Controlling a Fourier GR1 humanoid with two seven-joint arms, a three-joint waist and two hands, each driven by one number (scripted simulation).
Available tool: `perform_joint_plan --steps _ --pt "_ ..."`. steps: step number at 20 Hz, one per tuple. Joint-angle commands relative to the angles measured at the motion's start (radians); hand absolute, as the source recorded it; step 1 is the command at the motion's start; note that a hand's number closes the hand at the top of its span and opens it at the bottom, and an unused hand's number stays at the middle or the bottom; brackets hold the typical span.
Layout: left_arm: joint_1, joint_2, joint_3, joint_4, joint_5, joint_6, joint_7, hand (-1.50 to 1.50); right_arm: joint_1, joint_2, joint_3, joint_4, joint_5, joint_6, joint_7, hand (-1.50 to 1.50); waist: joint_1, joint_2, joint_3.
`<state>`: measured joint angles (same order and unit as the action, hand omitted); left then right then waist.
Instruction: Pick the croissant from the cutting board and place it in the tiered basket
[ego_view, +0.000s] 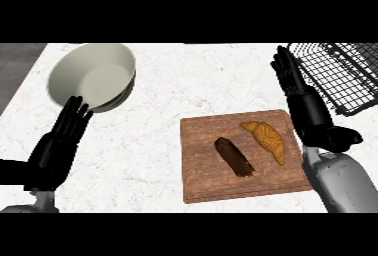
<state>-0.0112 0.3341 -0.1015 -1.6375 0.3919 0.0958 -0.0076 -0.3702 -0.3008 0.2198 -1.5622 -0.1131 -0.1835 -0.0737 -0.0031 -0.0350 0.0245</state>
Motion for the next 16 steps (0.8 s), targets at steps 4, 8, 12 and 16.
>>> perform_joint_plan --steps 4,8,12,16 --pt "0.091 -0.005 -0.056 0.087 -0.185 0.126 0.006 0.0 -0.096 -0.192 -0.129 -0.016 -0.033 0.167 -0.068 1.5 0.007 0.038 -0.024" --pt "0.123 -0.021 -0.073 0.134 -0.208 0.173 0.051 0.0 -0.06 -0.222 -0.295 0.109 0.123 -0.152 0.06 -1.5 -0.031 0.041 -0.025" --pt "0.092 -0.098 -0.132 0.206 -0.292 0.25 0.057 0.0 -0.009 -0.111 -0.38 0.143 -0.055 -0.102 -0.098 -1.5 -0.004 0.038 -0.023" --pt "0.065 -0.109 -0.11 0.253 -0.295 0.214 0.035 0.0 0.108 -0.188 -0.395 0.004 -0.108 0.074 -0.114 -1.5 -0.005 0.034 -0.025"
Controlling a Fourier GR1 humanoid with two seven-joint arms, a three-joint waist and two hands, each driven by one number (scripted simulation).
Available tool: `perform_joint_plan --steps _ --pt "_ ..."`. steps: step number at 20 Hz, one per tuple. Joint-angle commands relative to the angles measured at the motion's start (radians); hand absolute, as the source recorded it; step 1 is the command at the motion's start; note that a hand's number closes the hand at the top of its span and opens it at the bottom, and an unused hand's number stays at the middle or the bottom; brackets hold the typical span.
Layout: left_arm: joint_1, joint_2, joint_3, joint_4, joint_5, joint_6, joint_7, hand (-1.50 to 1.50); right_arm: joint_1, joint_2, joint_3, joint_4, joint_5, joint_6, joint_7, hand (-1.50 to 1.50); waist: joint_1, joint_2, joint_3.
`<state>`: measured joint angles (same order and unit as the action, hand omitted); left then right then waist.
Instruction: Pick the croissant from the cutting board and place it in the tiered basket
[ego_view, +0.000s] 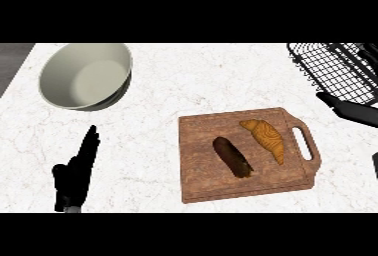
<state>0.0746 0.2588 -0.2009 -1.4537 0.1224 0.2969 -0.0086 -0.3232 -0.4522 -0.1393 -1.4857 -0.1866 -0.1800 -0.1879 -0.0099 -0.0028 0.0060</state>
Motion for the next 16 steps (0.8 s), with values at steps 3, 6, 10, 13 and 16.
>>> perform_joint_plan --steps 3,6,10,13,16 --pt "0.028 -0.039 -0.013 0.057 -0.033 0.028 -0.011 0.0 0.141 -0.112 0.044 -0.156 0.044 0.105 0.119 -1.5 -0.006 -0.001 -0.007" --pt "0.044 -0.053 -0.029 0.039 -0.038 0.044 0.014 0.0 0.164 -0.24 0.139 -0.226 0.095 0.207 0.303 -1.5 -0.022 -0.007 -0.011" --pt "0.086 -0.023 -0.026 0.009 -0.03 0.011 -0.005 0.0 0.154 -0.365 0.214 -0.345 0.201 0.264 0.469 -1.5 -0.004 -0.01 -0.012" --pt "0.028 -0.024 0.014 0.067 -0.022 0.019 0.002 0.0 0.146 -0.449 0.263 -0.425 0.304 0.301 0.576 -1.5 -0.014 -0.004 -0.013" --pt "0.011 -0.07 -0.017 0.07 -0.039 0.041 0.007 0.0 0.139 -0.451 0.34 -0.49 0.436 0.281 0.708 -1.5 -0.004 0.0 -0.011"
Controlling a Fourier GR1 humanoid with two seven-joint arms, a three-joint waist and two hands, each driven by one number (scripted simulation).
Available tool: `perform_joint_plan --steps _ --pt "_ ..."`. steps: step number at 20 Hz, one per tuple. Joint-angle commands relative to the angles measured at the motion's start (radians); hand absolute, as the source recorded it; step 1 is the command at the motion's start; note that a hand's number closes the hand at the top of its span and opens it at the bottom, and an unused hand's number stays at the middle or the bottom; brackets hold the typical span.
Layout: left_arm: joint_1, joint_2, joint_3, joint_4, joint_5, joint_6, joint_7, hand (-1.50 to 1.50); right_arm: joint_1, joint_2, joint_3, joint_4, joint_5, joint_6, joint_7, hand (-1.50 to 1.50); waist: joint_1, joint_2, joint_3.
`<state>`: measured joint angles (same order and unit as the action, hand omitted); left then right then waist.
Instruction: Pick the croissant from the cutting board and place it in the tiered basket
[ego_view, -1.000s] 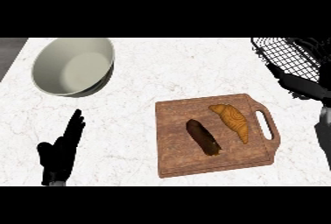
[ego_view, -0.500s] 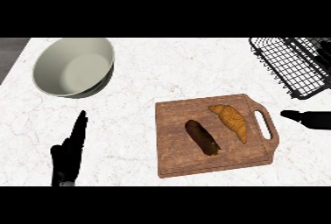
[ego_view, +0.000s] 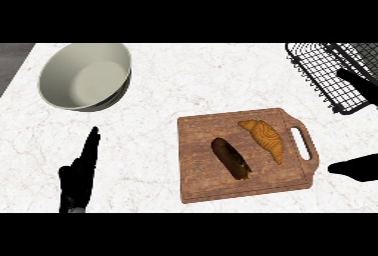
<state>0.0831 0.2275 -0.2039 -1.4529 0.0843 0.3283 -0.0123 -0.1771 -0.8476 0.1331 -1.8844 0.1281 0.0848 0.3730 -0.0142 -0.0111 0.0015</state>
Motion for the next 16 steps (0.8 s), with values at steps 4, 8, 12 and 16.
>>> perform_joint_plan --steps 4,8,12,16 --pt "-0.051 -0.003 0.022 0.069 0.006 -0.025 0.035 0.0 -0.041 0.053 0.18 -0.201 0.272 -0.023 0.348 -1.5 0.015 0.011 -0.003" --pt "-0.021 -0.035 -0.025 0.039 -0.034 0.0 0.059 0.0 -0.074 0.146 0.303 -0.172 0.417 -0.005 0.458 -1.5 0.022 0.011 -0.002" --pt "-0.001 -0.036 0.008 0.087 -0.021 -0.025 -0.006 0.0 -0.082 0.209 0.346 -0.099 0.529 0.002 0.448 -1.5 0.02 0.012 -0.002" --pt "0.018 0.019 0.05 0.058 0.02 -0.085 0.0 0.0 -0.077 0.203 0.405 -0.062 0.609 0.064 0.505 -1.5 0.024 0.012 -0.002"
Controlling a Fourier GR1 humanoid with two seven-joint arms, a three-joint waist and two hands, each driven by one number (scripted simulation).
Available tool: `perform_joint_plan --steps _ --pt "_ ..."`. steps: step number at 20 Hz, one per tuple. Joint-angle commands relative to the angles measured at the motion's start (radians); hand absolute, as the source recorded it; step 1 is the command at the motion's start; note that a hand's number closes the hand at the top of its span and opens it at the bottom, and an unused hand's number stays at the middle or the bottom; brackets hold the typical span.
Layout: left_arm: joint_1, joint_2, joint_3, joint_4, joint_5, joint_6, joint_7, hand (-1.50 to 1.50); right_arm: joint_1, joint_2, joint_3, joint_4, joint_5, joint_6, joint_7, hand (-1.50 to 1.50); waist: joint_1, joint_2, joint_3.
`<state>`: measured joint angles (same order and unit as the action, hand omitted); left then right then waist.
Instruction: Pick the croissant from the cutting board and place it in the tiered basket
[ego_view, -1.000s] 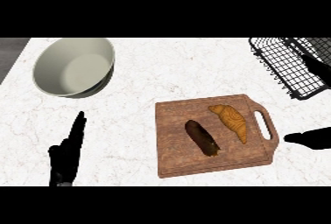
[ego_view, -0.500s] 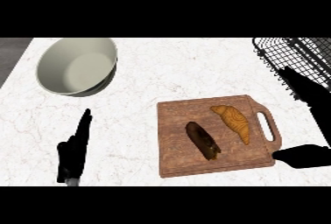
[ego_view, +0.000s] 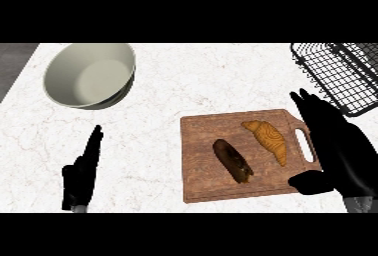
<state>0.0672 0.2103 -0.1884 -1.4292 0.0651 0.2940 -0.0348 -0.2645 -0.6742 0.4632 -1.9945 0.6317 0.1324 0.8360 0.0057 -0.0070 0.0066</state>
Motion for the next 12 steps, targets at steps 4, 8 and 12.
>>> perform_joint_plan --steps 4,8,12 --pt "0.028 -0.008 0.007 0.037 0.0 -0.013 0.028 0.0 -0.095 0.116 0.089 0.073 0.108 0.158 0.168 -1.5 0.003 0.007 -0.008" --pt "0.049 -0.017 0.008 0.016 -0.014 -0.01 0.041 0.0 -0.074 0.163 0.056 0.126 0.104 0.17 0.111 -1.5 -0.001 0.007 -0.007" --pt "0.023 -0.05 -0.004 0.032 -0.041 0.004 0.037 0.0 -0.041 0.228 0.092 0.141 0.161 0.165 0.103 -1.5 -0.003 0.007 -0.007"
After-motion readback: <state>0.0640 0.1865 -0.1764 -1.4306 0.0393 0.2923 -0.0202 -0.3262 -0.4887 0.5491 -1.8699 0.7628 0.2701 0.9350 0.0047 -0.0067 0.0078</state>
